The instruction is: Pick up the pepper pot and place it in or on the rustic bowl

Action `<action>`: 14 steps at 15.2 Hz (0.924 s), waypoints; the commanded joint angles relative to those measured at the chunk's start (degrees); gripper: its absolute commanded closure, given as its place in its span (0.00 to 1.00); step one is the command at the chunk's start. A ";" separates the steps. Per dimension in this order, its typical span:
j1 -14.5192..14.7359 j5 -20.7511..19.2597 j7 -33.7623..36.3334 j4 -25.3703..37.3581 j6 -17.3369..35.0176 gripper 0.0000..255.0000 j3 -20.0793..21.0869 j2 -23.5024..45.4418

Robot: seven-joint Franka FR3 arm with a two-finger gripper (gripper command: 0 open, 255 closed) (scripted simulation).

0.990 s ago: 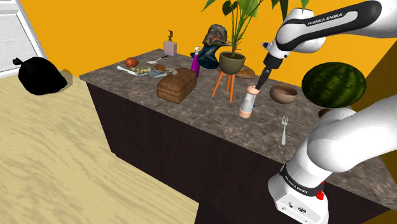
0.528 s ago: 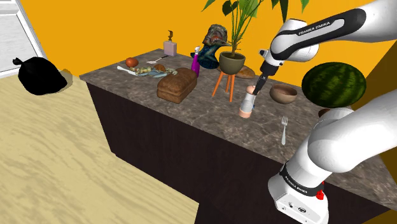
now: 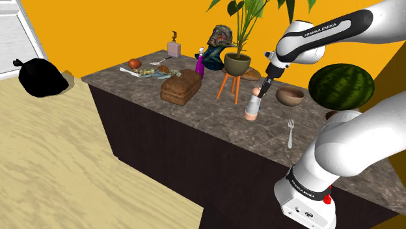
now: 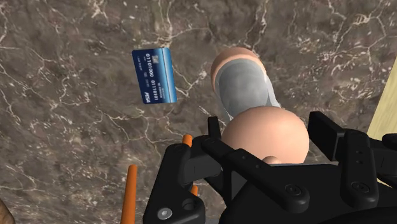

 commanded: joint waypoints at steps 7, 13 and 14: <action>-0.01 -0.01 0.00 -0.02 -0.02 1.00 0.00 0.00; -0.45 -0.17 0.67 1.80 -3.67 1.00 1.30 -1.89; -0.53 -0.17 0.82 2.28 -4.57 1.00 1.61 -2.32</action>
